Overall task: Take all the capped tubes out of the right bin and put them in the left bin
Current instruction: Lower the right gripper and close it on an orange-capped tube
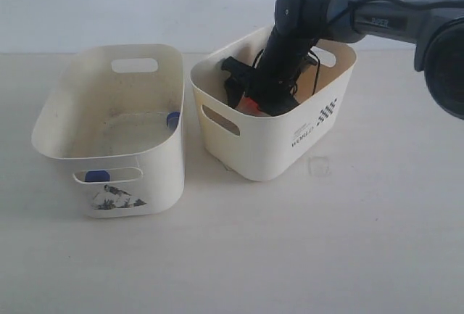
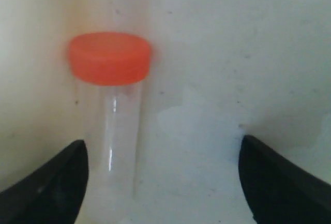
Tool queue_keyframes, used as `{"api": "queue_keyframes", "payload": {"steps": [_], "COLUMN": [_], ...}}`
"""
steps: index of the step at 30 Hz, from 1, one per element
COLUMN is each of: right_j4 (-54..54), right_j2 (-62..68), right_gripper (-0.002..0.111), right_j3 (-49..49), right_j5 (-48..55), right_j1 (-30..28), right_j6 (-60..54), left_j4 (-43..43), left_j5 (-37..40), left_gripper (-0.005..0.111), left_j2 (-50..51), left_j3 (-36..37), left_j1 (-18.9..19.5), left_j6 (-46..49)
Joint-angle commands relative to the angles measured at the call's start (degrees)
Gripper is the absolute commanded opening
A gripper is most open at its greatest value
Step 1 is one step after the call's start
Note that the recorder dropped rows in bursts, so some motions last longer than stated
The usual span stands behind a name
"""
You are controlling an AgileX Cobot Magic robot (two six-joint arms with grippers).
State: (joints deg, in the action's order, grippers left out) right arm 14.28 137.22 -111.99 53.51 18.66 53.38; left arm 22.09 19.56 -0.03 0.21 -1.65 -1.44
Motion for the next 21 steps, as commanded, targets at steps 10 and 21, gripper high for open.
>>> {"api": "queue_keyframes", "payload": {"steps": [10, 21], "right_j4": [0.52, 1.32], "right_j2": [5.34, 5.34], "right_gripper": [0.075, 0.075], "right_j3": [0.02, 0.02], "right_j5": [0.69, 0.8], "right_j1": [-0.38, -0.38], "right_j6": [1.69, 1.89], "left_j4": [-0.16, -0.16], "left_j5": [-0.3, -0.3], "left_gripper": [0.004, 0.004], "left_j2": [0.03, 0.03], "left_j3": [-0.21, -0.21], "left_j1": [-0.24, -0.24], "left_j6": [-0.54, -0.54]}}
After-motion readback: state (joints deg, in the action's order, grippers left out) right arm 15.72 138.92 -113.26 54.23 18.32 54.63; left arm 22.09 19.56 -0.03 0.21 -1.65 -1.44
